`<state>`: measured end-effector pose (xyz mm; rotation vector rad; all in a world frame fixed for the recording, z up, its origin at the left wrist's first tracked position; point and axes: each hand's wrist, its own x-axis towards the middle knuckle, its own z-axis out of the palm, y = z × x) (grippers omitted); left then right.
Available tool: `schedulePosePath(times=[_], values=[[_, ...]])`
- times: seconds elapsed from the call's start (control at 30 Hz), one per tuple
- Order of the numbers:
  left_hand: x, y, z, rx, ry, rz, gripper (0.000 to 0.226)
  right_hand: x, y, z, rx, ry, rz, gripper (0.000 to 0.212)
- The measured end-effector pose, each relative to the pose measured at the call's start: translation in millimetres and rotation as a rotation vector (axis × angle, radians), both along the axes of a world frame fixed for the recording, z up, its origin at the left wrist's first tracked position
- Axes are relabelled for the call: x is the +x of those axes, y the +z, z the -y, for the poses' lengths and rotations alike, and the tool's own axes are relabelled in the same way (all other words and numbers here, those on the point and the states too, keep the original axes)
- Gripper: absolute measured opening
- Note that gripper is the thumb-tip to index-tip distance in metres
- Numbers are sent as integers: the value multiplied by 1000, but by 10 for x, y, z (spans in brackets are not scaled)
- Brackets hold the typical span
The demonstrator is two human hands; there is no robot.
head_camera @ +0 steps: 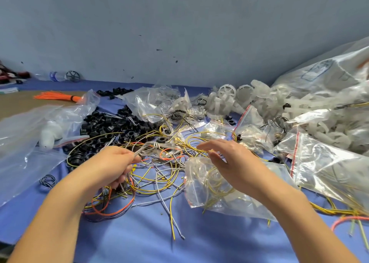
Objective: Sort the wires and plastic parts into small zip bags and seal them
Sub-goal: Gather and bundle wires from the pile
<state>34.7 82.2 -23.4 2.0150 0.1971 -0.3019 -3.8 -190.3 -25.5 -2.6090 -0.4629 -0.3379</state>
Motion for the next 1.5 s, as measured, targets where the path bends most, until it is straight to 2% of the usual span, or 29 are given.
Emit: schedulePosePath(times=[0.17, 0.37, 0.43, 0.57, 0.67, 0.77, 0.83, 0.9, 0.93, 1.07, 1.2, 1.3, 1.33, 1.37, 1.4, 1.43, 1.47, 1.5], values=[[-132, -179, 206, 132, -167, 11, 27, -1, -24, 2, -17, 1, 21, 33], [-232, -106, 536, -146, -417, -22, 26, -14, -29, -62, 0, 19, 32, 30], [-228, -98, 604, -176, -483, -16, 23, -12, -15, -69, 2, 31, 19, 31], [-230, -165, 806, -59, -600, 54, 16, -17, 6, -88, -12, 71, -16, 39], [-191, -261, 964, -44, -559, 135, 18, -10, 7, -104, -43, 85, -48, 45], [-184, -293, 1057, -140, -523, 123, 26, -9, 20, -103, -72, 86, -83, 56], [-186, -291, 1057, -334, -560, 22, 31, -13, 28, -94, -89, 87, -80, 57], [-206, -266, 1036, -465, -610, -35, 22, -18, 26, -92, -145, 74, -73, 52], [-205, -267, 1037, -464, -626, -14, 18, -20, 22, -92, -186, 58, -68, 47], [-193, -306, 1053, -313, -592, 130, 24, -40, 54, -104, -297, -13, 3, 23], [-178, -276, 1076, -196, -535, 238, 34, -102, 158, -195, -135, -4, 26, 19], [-217, -189, 1061, 18, -540, 403, 30, -182, 197, -333, -57, 49, 69, 21], [-235, -177, 1098, 134, -537, 448, 32, -207, 206, -377, -58, 65, 86, 21], [-250, -224, 1204, 341, -518, 478, 44, -231, 211, -420, -66, 81, 103, 21], [-311, -234, 1388, 690, -438, 494, 59, -250, 214, -460, -74, 99, 118, 20], [-425, -144, 1460, 973, -415, 377, 69, -270, 209, -501, -79, 118, 124, 20], [-487, -73, 1520, 1161, -464, 235, 69, -289, 198, -543, -80, 137, 121, 19], [-532, -112, 1632, 1251, -483, 157, 67, -307, 184, -581, -82, 158, 110, 19]])
